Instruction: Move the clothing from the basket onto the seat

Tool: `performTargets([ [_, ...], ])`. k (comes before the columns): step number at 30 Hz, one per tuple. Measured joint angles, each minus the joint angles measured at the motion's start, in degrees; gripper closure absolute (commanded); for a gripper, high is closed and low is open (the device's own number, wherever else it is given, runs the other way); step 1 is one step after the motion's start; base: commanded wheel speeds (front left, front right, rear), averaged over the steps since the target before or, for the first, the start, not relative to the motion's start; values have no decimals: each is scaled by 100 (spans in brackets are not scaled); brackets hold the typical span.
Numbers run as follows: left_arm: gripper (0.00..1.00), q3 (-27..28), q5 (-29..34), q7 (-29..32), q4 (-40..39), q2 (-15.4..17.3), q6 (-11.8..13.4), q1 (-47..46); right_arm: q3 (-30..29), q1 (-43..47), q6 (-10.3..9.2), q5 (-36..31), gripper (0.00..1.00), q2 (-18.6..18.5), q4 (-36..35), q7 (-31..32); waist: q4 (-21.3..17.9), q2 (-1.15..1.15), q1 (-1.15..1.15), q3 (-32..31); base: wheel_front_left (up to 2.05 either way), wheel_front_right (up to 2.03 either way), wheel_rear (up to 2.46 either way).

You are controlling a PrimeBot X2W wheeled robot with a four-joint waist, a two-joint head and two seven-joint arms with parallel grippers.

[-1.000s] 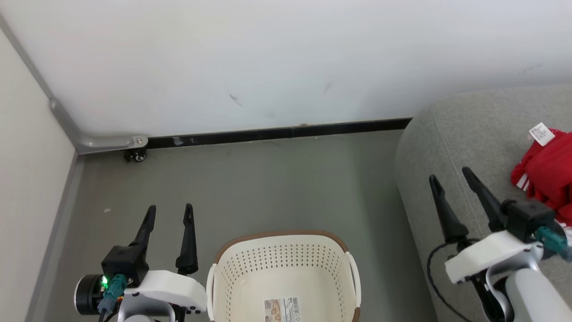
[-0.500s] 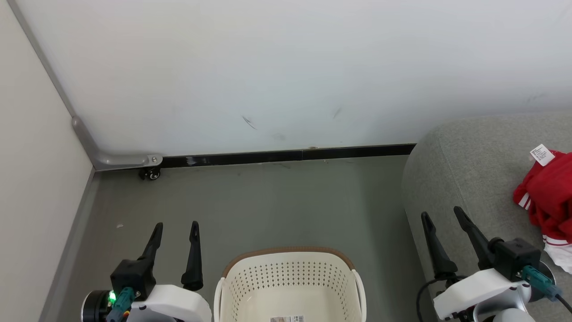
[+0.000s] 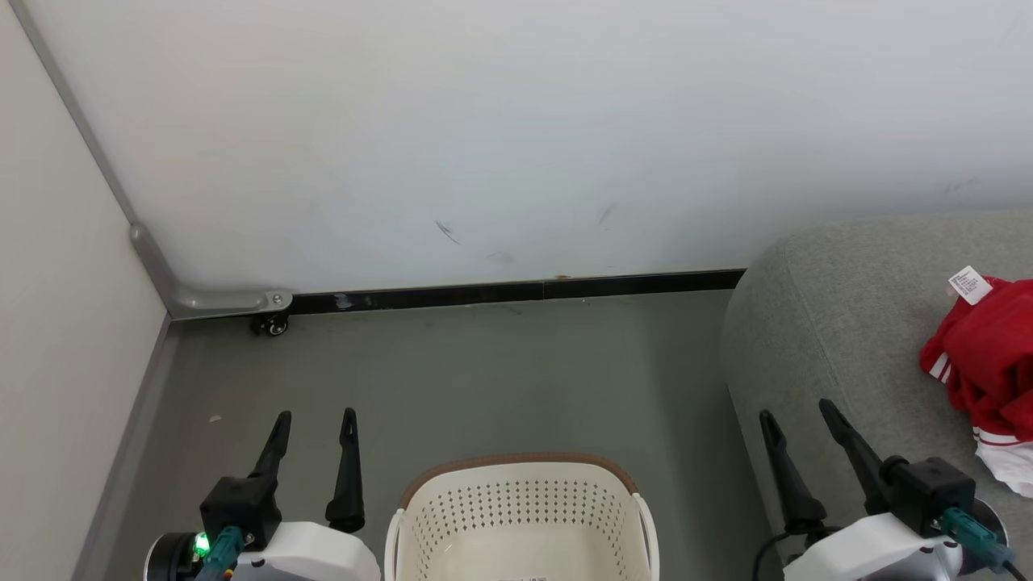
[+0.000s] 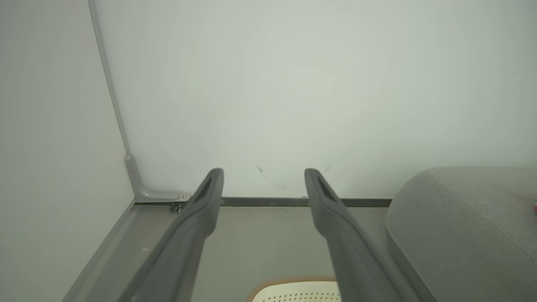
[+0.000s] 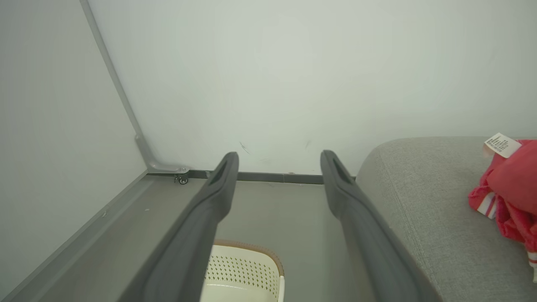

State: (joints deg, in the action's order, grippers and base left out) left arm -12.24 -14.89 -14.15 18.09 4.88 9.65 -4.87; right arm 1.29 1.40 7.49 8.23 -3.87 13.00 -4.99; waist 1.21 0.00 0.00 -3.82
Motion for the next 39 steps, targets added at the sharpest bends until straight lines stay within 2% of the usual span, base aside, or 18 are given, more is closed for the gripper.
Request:
performTargets([
  [10,0,23,148,0,0,4,101,-1,-241,169,0,-179,0,49,-296,99,-6,0,0,16,0,0,0],
  [39,0,54,414,-1,232,34,396,-15,-302,409,0,-225,0,143,-723,348,35,0,0,89,0,0,0],
])
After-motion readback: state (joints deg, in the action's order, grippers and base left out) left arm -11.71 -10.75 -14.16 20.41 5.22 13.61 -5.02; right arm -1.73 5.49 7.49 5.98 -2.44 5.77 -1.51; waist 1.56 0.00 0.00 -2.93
